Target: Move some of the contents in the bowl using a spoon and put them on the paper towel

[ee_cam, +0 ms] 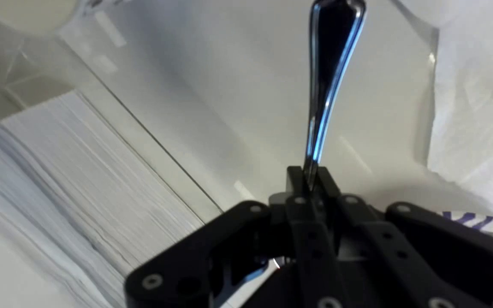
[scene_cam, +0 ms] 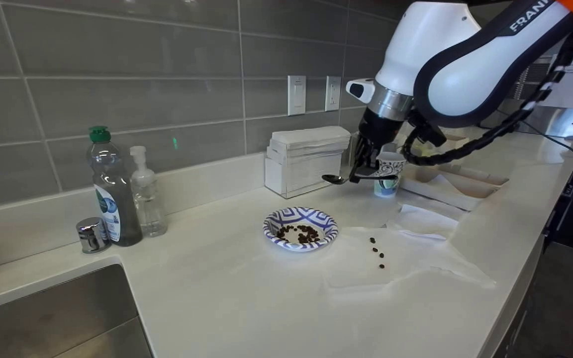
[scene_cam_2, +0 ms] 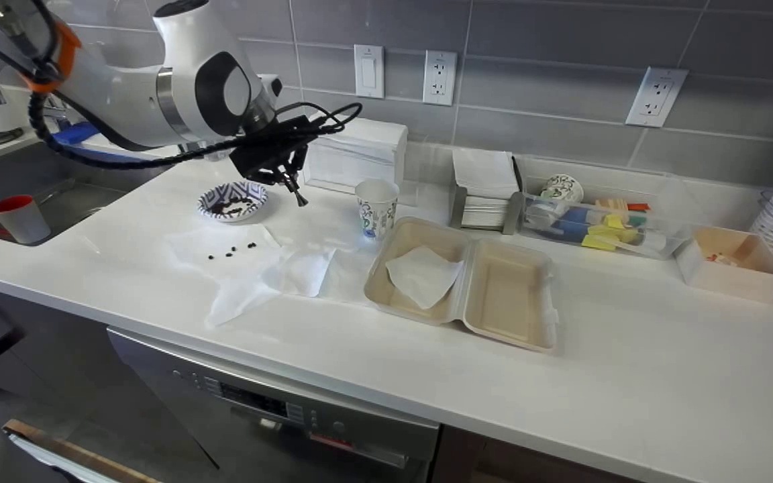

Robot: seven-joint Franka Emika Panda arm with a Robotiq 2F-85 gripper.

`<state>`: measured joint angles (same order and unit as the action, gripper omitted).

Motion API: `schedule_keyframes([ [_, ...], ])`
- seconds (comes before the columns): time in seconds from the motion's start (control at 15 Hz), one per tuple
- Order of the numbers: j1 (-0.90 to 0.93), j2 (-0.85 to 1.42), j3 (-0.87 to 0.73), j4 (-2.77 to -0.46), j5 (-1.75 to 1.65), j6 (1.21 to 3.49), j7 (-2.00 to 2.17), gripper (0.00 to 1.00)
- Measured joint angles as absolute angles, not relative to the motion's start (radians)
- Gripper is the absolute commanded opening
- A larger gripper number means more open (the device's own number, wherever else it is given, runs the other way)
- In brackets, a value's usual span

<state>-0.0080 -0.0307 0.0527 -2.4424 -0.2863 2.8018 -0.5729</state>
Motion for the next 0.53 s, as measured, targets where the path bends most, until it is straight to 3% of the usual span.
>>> schedule_keyframes([
  [0.13,0.016,-0.032,0.069,-2.417,-0.37,2.766,-0.557,0.02],
  [0.2,0.025,-0.03,0.078,-2.407,-0.427,2.748,-0.535,0.08],
  [0.53,0.042,-0.011,0.092,-2.385,-0.508,2.711,-0.477,0.08],
])
